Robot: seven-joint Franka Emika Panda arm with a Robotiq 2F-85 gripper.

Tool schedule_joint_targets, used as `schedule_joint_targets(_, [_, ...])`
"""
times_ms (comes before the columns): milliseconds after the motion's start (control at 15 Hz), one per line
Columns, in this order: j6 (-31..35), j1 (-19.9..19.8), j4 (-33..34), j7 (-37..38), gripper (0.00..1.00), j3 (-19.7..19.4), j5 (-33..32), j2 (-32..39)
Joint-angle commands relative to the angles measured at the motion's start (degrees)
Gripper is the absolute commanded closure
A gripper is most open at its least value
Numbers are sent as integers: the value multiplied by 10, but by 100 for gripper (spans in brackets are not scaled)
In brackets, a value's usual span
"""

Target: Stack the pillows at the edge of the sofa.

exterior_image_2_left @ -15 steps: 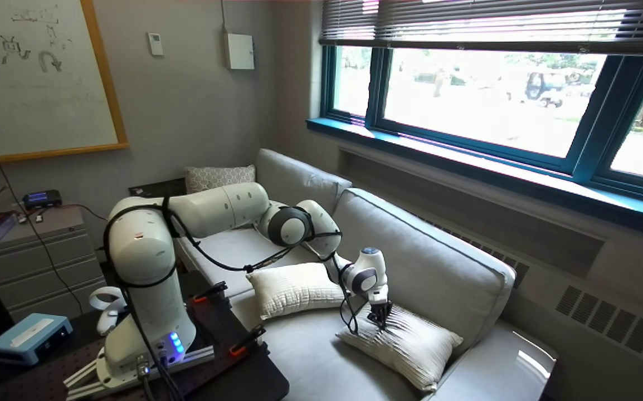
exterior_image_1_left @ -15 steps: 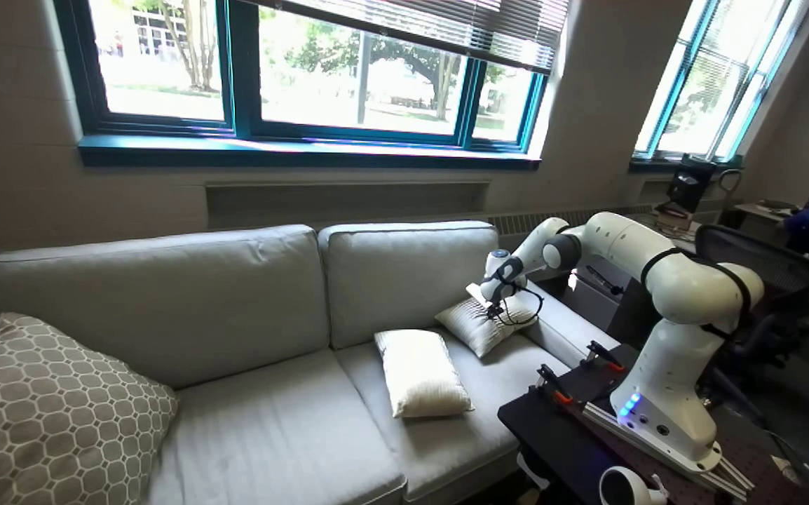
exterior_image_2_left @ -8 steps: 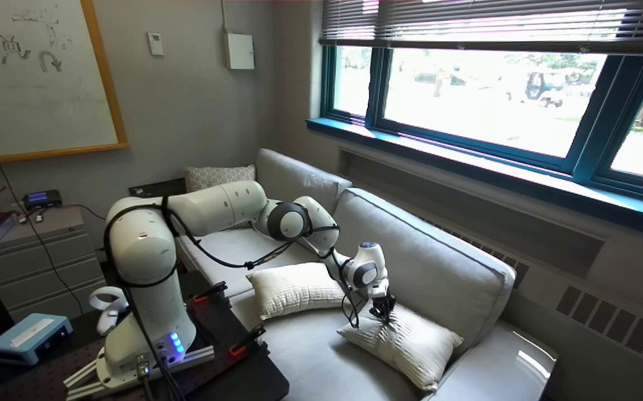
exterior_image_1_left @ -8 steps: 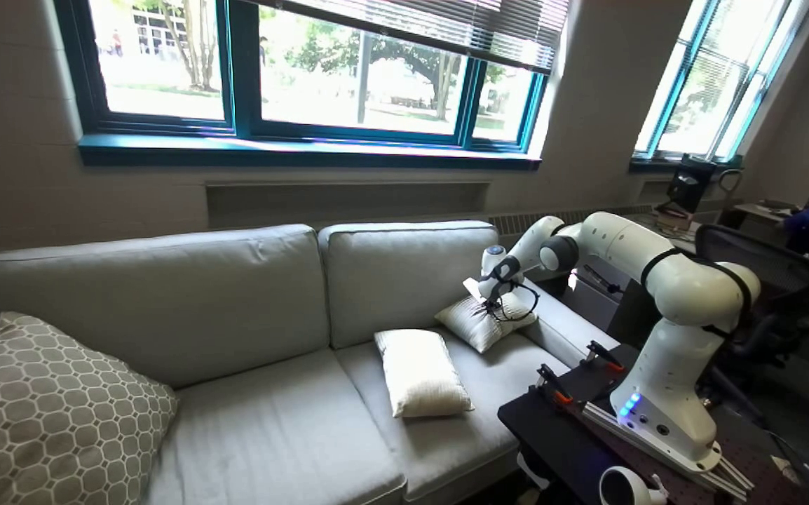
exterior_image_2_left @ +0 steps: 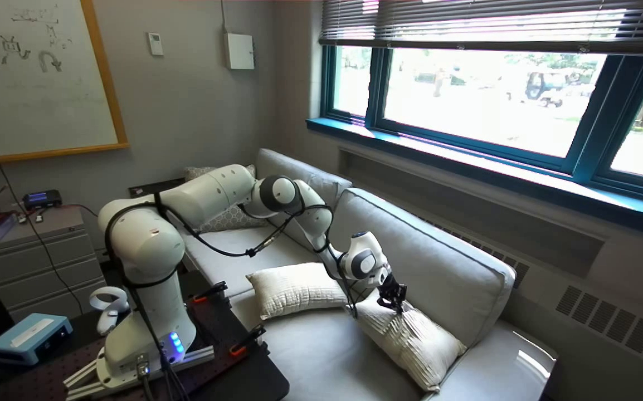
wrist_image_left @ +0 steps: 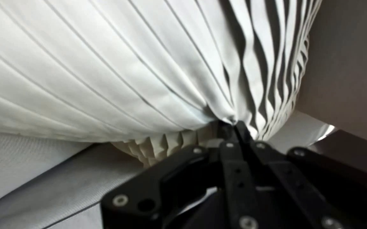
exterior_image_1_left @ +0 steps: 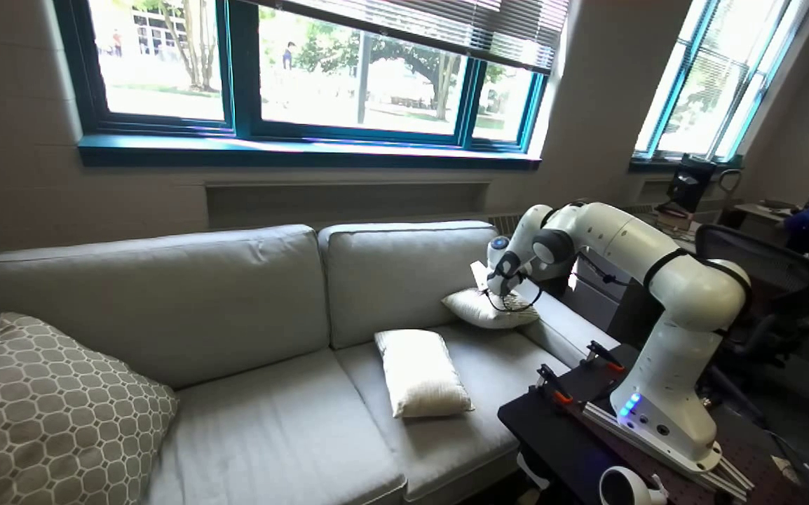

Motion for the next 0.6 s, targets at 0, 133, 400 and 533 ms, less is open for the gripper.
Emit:
schedule_joint_targets(0, [37,96,-138,96,98,-79,50,-52])
schedule_joint_targets(133, [39,158,-195,147,98,-125,84,-59])
schedule_joint_targets(400, [18,308,-317,254,98,-220,136,-56])
schedule_joint_targets(533, [-8,388,-382,305,98,-264,152,-54])
